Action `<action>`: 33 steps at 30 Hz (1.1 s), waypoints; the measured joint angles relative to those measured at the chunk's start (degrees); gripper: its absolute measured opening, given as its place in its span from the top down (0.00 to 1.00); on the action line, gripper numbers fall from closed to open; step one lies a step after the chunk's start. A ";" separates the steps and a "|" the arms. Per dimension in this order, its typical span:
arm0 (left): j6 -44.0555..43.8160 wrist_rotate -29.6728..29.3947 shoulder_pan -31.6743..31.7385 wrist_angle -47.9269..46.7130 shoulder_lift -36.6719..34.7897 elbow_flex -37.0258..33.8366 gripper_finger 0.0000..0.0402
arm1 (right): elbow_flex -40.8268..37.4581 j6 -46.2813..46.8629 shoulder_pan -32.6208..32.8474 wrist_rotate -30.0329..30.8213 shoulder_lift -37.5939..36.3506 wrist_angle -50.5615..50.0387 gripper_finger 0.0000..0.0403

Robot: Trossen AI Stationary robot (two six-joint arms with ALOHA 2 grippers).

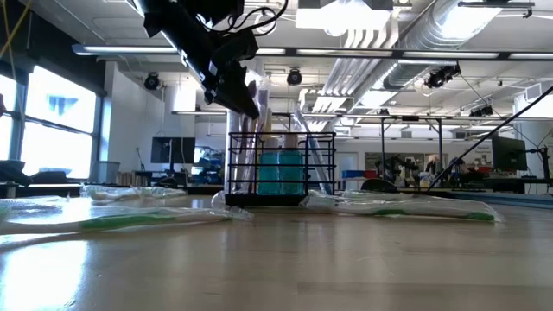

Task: Pick & Place toothbrushing station
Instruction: Put the purple toothbrush into the left section wire organizer

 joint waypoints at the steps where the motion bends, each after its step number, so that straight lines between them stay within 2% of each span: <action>1: 0.10 -0.01 0.00 0.00 0.00 0.00 0.85 | 0.00 0.04 0.00 0.00 0.00 -0.06 0.35; 7: -0.78 -0.16 0.00 -0.02 0.00 0.00 0.69 | -0.02 0.48 0.00 0.00 0.00 -0.26 0.35; 12: 0.22 0.21 0.00 -0.41 -0.32 0.00 0.62 | -0.02 0.53 0.00 0.04 0.00 -0.26 0.35; 17: 1.15 0.22 0.00 -5.66 -0.89 1.63 0.61 | -0.02 0.47 -0.02 1.12 0.16 -0.26 0.35; 33: 1.15 0.58 -0.02 -21.62 -1.05 15.63 0.61 | -0.07 0.58 -0.02 0.42 1.36 -0.35 0.35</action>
